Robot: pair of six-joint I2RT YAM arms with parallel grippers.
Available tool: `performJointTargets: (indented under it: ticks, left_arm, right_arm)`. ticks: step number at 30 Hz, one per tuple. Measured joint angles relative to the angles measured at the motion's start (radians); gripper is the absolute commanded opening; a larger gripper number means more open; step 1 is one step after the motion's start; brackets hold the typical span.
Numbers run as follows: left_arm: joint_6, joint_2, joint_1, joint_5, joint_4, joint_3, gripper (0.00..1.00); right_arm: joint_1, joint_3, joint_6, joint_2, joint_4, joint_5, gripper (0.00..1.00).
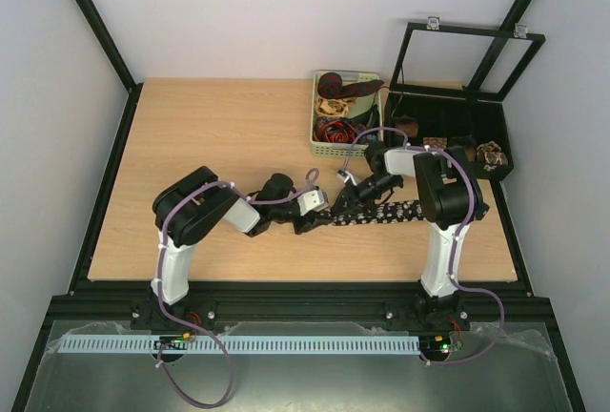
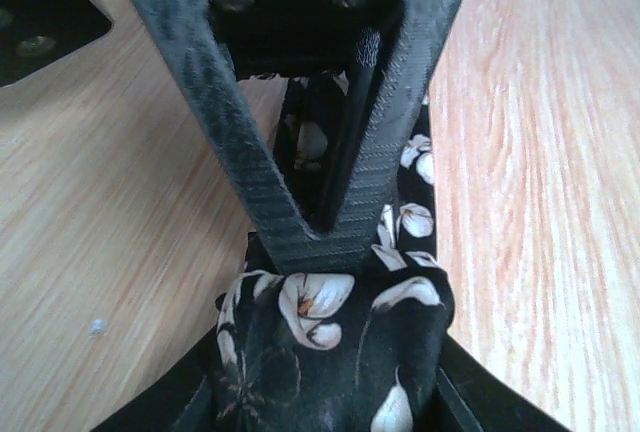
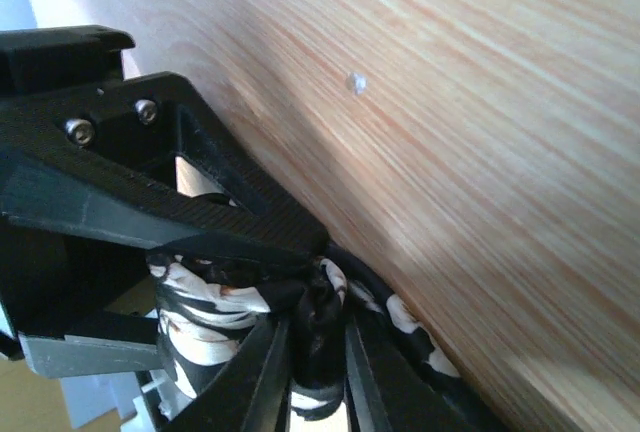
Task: Roll the ties
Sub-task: Roll the tie at the center of the board.
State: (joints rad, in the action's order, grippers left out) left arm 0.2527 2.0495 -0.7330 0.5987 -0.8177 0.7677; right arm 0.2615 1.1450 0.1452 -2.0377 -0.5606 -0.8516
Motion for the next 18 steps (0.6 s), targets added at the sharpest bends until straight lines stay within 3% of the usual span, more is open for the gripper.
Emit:
performJointTargets:
  ticks: [3,5,18]
  left_arm:
    - [0.032,-0.017,-0.002,-0.035,0.022,-0.003,0.36]
    - [0.058,-0.035,-0.005,-0.066,0.047,-0.01,0.37]
    - [0.148,-0.071,-0.024,-0.134,0.14,0.004,0.38]
  right_arm:
    - [-0.009,0.029,-0.005,0.003,-0.03,0.001,0.44]
    - [-0.014,0.06,0.006,0.006,-0.058,0.002,0.48]
    - [0.025,0.054,-0.063,0.076,-0.127,-0.006,0.44]
